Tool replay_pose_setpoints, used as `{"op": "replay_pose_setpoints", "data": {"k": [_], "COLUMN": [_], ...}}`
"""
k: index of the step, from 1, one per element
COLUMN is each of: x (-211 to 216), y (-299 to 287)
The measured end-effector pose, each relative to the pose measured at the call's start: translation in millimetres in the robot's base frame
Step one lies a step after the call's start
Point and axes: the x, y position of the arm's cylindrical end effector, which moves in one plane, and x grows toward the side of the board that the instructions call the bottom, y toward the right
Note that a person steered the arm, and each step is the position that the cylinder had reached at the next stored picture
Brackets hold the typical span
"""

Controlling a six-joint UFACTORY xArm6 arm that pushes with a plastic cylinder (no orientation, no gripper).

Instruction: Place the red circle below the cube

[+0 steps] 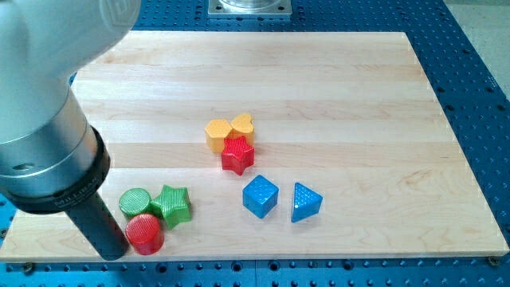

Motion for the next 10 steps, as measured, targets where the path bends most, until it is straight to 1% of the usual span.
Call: {"op": "replay_pose_setpoints", "data": {"k": [1,2,3,4,5,6,7,8,9,10], "x": [-1,-10,-44,-50,-18,0,-22,-59,-28,-54], "y": [70,151,155,171,178,228,267,209,229,213]}}
